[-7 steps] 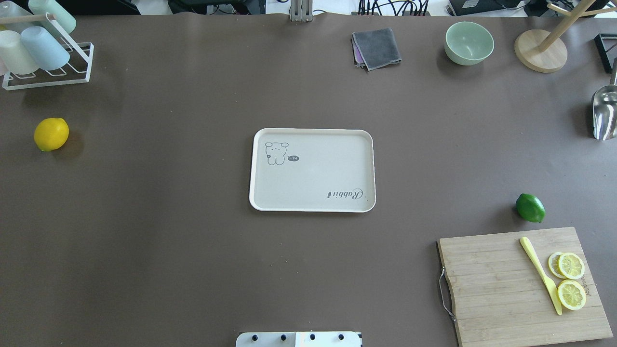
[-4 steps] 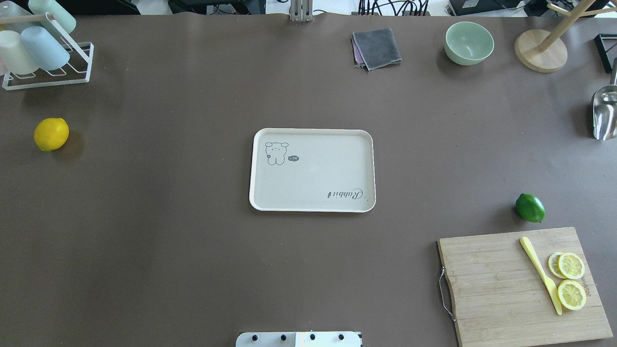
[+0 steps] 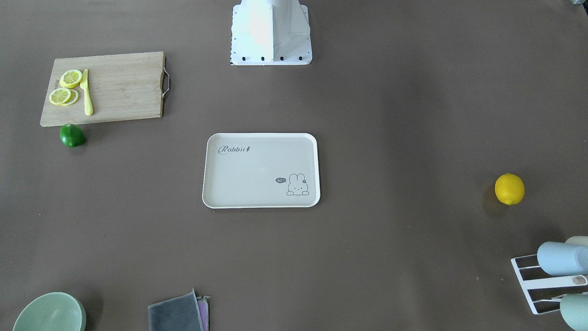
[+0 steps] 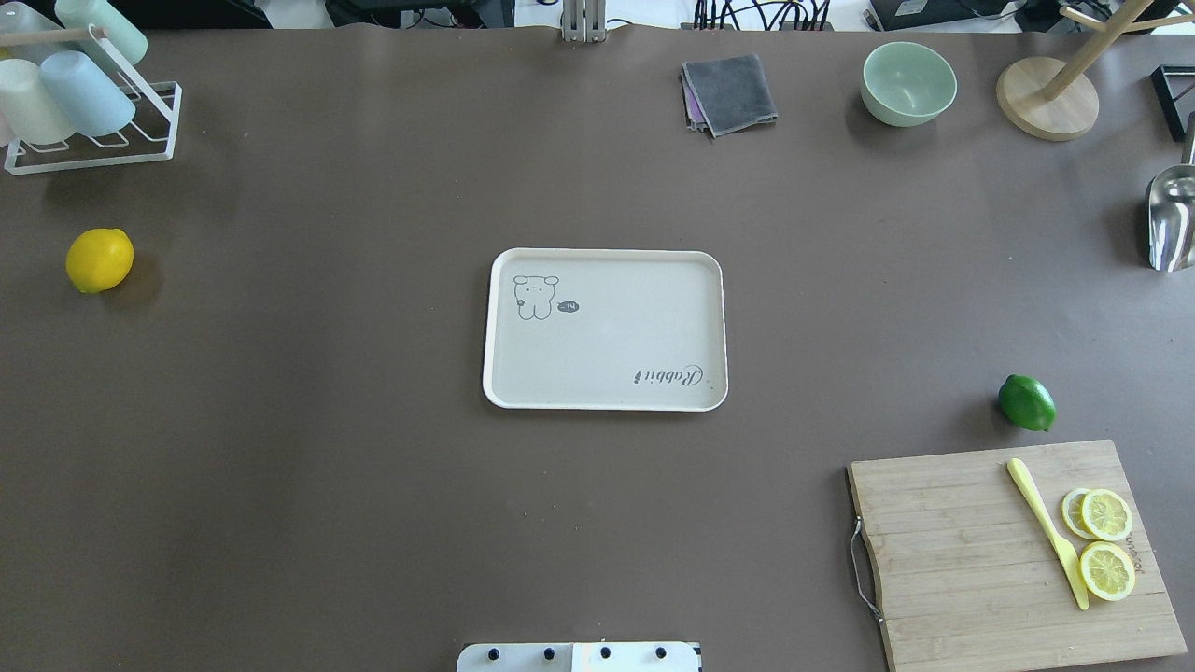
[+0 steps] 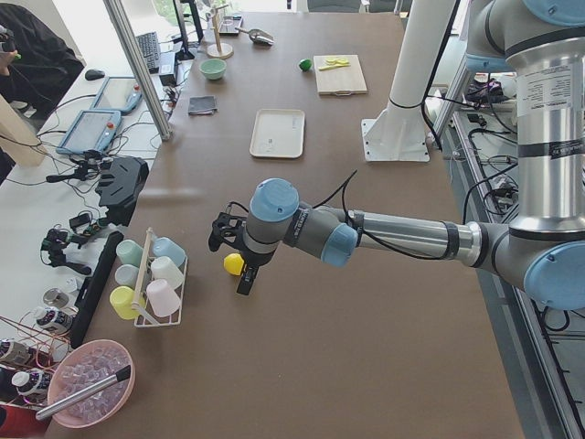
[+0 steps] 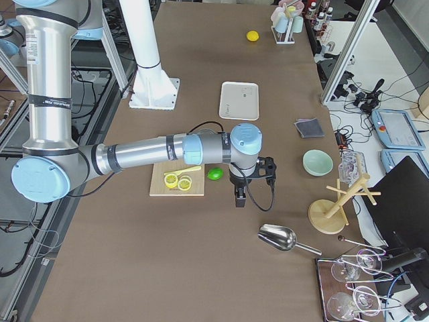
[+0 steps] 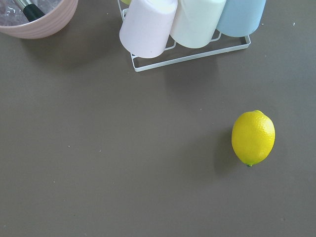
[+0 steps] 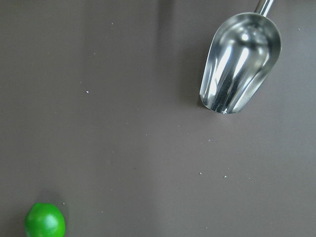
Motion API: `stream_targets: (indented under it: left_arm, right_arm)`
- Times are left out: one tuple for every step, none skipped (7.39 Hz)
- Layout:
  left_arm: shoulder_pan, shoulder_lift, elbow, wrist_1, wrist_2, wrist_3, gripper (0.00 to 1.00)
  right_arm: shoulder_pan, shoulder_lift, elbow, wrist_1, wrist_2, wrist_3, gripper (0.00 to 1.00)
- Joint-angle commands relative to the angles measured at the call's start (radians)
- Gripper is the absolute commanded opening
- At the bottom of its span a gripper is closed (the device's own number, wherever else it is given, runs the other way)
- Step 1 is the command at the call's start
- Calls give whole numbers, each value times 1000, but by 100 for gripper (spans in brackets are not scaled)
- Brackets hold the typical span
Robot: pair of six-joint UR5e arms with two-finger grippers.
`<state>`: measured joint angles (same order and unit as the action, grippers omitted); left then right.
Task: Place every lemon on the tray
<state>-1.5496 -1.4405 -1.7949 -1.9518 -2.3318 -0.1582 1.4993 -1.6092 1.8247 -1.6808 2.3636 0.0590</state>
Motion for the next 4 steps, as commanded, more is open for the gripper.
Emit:
stream_targets:
  left_arm:
    - [6,-1,37,-93,-4,5,98]
    - [16,-6,31,-91,-7,-7,98]
    - [16,-9,26,-97,-20,-7,98]
    - [16,-29,17,-90,-29,-9,98]
  right_arm:
    - [-13,2,-5,4,6,-1,100]
    - [-20,5,-13,4,8,5,100]
    - [-37,9,-16,15,8,7,100]
    - [-47,9,-16,25,19,9,100]
